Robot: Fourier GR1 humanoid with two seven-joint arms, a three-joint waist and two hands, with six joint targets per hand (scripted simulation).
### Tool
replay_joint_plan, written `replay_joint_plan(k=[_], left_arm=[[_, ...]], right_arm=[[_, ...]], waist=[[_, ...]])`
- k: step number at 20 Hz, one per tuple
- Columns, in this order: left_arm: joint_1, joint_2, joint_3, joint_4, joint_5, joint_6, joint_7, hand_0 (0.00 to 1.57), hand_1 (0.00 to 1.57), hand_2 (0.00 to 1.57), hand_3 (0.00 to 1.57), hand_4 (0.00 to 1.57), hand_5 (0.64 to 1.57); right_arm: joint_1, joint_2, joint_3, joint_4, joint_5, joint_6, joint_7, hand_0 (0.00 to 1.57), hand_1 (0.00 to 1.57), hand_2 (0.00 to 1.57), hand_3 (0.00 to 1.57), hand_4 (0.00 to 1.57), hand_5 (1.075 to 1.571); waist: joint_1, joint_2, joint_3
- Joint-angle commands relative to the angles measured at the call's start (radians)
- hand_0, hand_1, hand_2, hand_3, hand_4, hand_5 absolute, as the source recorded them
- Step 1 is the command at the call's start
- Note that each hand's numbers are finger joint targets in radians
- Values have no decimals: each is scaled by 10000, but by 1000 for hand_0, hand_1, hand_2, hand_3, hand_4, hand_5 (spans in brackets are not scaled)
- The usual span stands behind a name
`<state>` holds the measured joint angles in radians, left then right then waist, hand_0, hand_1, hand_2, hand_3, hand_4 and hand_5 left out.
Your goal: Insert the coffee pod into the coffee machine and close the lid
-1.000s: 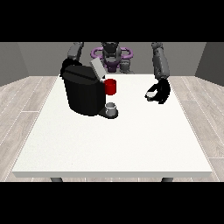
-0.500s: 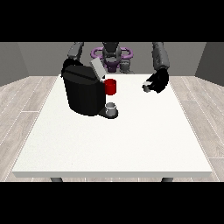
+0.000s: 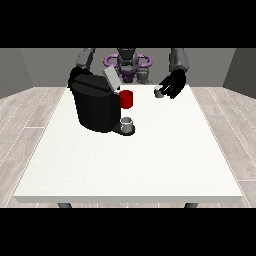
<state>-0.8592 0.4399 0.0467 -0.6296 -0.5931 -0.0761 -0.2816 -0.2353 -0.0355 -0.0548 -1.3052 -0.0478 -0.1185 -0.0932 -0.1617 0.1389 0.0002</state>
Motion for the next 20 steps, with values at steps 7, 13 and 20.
replay_joint_plan(k=[7, 13, 20], left_arm=[[-1494, -98, 113, -550, -150, -321, 964, 1072, 1072, 1218, 1232, 520, 1571], [-2423, 734, 917, 79, 304, -1057, 1314, 1239, 1239, 1262, 1198, 476, 1571], [-3011, 939, 935, 104, 58, -844, 1166, 1282, 1282, 1329, 1263, 517, 1571]], right_arm=[[-372, -65, -158, 247, -31, 1, -409, 0, 0, 0, 0, 526, 1571], [-665, 338, 510, -548, 370, -389, 207, 0, 0, 0, 0, 511, 1571], [-810, 134, 628, -904, 542, -303, 421, 0, 0, 0, 0, 520, 1571]], waist=[[-395, 31, 3], [-938, 485, -2], [-1433, 935, -2]])
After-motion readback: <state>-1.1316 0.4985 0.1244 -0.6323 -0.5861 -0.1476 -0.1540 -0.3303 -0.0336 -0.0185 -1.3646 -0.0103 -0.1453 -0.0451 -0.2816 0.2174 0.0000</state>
